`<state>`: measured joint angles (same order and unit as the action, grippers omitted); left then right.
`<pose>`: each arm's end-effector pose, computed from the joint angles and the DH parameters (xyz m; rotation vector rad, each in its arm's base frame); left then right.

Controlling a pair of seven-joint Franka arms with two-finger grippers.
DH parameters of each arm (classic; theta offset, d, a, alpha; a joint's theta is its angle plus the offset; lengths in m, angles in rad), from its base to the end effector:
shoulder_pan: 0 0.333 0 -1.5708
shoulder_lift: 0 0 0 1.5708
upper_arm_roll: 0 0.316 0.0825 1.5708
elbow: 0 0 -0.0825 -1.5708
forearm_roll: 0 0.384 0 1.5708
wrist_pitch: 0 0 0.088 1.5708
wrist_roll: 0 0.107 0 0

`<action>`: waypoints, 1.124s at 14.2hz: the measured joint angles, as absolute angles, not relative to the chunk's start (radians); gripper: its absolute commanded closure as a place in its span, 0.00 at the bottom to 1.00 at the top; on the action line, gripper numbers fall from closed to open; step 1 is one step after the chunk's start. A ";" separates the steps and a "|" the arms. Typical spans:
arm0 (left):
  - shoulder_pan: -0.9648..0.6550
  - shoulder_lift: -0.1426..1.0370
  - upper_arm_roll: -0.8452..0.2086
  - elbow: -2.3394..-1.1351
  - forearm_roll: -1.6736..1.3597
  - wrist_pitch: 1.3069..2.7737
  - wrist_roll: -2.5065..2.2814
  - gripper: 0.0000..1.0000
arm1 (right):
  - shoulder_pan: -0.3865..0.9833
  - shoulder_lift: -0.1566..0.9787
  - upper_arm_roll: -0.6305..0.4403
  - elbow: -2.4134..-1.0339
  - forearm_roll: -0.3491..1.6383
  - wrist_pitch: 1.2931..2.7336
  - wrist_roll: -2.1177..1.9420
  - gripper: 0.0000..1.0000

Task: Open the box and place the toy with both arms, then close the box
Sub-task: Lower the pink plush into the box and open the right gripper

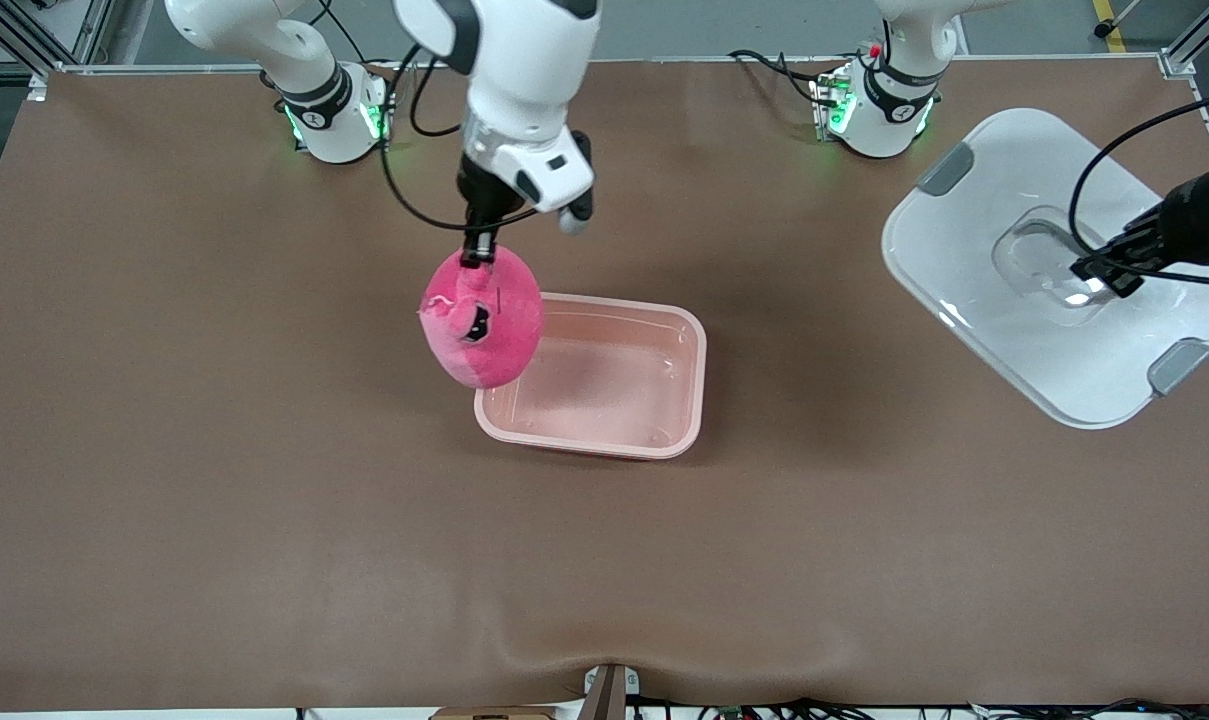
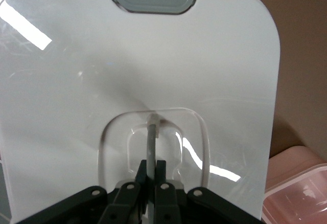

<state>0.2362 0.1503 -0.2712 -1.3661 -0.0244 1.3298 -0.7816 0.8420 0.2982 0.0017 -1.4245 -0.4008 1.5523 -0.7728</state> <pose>0.5729 -0.0100 0.6179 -2.9025 -1.1294 0.2994 0.4529 0.4451 0.5224 1.8575 1.9980 -0.2132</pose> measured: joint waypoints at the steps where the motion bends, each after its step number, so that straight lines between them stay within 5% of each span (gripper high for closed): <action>1: 0.254 0.148 -0.271 -1.366 -0.024 1.325 -0.746 1.00 | 0.846 0.311 0.001 -1.424 -0.406 1.574 -0.792 1.00; 10: 0.285 0.147 -0.280 -1.369 -0.024 1.309 -0.657 1.00 | 0.882 0.387 -0.007 -1.419 -0.414 1.636 -0.787 1.00; 12: 0.285 0.147 -0.283 -1.369 -0.024 1.302 -0.654 1.00 | 0.888 0.403 -0.007 -1.411 -0.414 1.640 -0.760 0.00; 16: 0.284 0.147 -0.284 -1.369 -0.024 1.297 -0.637 1.00 | 0.890 0.430 -0.011 -1.404 -0.414 1.721 -0.737 0.00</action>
